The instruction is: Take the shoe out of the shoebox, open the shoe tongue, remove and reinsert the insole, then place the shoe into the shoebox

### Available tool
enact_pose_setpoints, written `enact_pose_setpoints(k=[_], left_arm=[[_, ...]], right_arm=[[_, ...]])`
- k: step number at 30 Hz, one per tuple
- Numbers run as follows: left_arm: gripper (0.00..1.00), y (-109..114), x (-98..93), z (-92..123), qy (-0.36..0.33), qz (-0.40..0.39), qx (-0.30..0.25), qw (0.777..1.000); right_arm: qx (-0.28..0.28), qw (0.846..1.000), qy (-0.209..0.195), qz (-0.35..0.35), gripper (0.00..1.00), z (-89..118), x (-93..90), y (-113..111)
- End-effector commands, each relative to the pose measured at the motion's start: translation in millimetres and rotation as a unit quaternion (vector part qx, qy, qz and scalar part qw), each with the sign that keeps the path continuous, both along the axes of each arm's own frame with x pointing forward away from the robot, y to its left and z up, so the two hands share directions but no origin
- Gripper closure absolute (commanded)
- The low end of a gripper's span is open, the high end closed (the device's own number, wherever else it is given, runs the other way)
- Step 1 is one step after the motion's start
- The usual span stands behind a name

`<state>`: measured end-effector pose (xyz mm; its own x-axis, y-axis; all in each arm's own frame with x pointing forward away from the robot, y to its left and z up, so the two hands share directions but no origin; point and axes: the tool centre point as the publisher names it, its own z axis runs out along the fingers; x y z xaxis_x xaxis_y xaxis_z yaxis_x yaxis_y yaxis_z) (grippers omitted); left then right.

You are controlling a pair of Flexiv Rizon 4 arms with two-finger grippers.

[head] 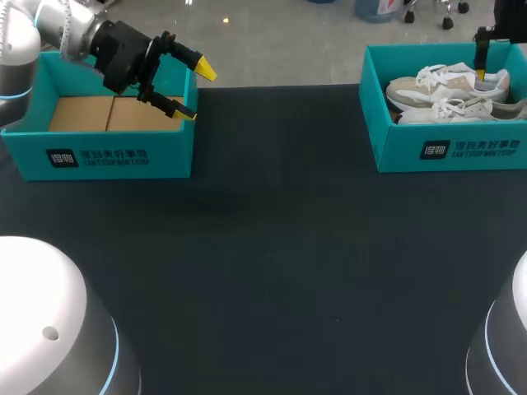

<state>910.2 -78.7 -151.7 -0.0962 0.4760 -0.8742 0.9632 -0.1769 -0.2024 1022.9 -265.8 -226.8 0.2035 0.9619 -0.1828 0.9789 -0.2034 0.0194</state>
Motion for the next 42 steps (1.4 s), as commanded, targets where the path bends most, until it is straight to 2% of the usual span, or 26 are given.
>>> enact_pose_setpoints(k=[1,7,10,15,17,20,23,24,25,26,27,30,32,33,42], left_arm=[[0.0,-1.2,-2.5,-4.3,0.201,0.212,0.107,0.95],[0.0,-0.5,-2.1,-5.3,0.201,0.207,0.104,0.952],[0.0,-0.5,-2.1,-5.3,0.201,0.207,0.104,0.952],[0.0,-0.5,-2.1,-5.3,0.201,0.207,0.104,0.952],[0.0,-1.4,5.8,-4.8,0.291,0.284,0.121,0.906],[0.0,0.6,19.4,-6.0,0.366,0.389,0.16,0.83],[0.0,6.0,34.3,-11.2,0.428,0.489,0.184,0.738],[0.0,8.5,38.0,-13.4,0.429,0.514,0.181,0.721],[0.0,10.8,41.4,-15.7,0.442,0.548,0.189,0.685],[0.0,12.9,43.6,-16.5,0.46,0.547,0.183,0.675],[0.0,15.7,45.2,-17.8,0.467,0.577,0.184,0.644],[0.0,20.6,46.9,-19.4,0.483,0.616,0.19,0.592],[0.0,21.2,44.0,-17.8,0.47,0.636,0.198,0.58],[0.0,18.5,41.6,-15.1,0.429,0.645,0.217,0.594],[0.0,18.5,41.6,-15.1,0.429,0.645,0.217,0.594]], right_arm=[[-0.013,0.998,-0.052,0.013,0.0,-5.2,-10.5,4.2],[0.023,0.998,-0.055,0.005,0.0,-10.7,-30.5,6.8],[0.027,0.998,-0.06,0.009,0.0,-6.7,-40.3,12.9],[0.029,0.998,-0.062,0.011,0.0,2.9,-42.8,19.6],[0.023,0.997,-0.07,0.015,0.0,4.3,-42.8,20.9],[0.022,0.996,-0.082,0.02,0.0,5.8,-45.1,22.8],[0.018,0.996,-0.086,0.031,0.0,5.3,-49.7,24.6],[0.019,0.996,-0.086,0.033,0.0,4.7,-51.5,25.0],[0.019,0.996,-0.084,0.036,0.0,3.7,-52.8,25.1],[0.019,0.996,-0.081,0.039,0.0,2.7,-54.4,24.8],[0.019,0.996,-0.08,0.041,0.0,2.0,-56.1,24.6],[0.019,0.996,-0.076,0.045,0.0,1.7,-62.0,24.2],[0.022,0.996,-0.071,0.047,0.0,2.1,-65.1,22.6],[0.023,0.997,-0.065,0.045,0.0,2.2,-66.3,21.5],[0.022,0.997,-0.067,0.042,0.0,3.4,-67.1,19.8]])
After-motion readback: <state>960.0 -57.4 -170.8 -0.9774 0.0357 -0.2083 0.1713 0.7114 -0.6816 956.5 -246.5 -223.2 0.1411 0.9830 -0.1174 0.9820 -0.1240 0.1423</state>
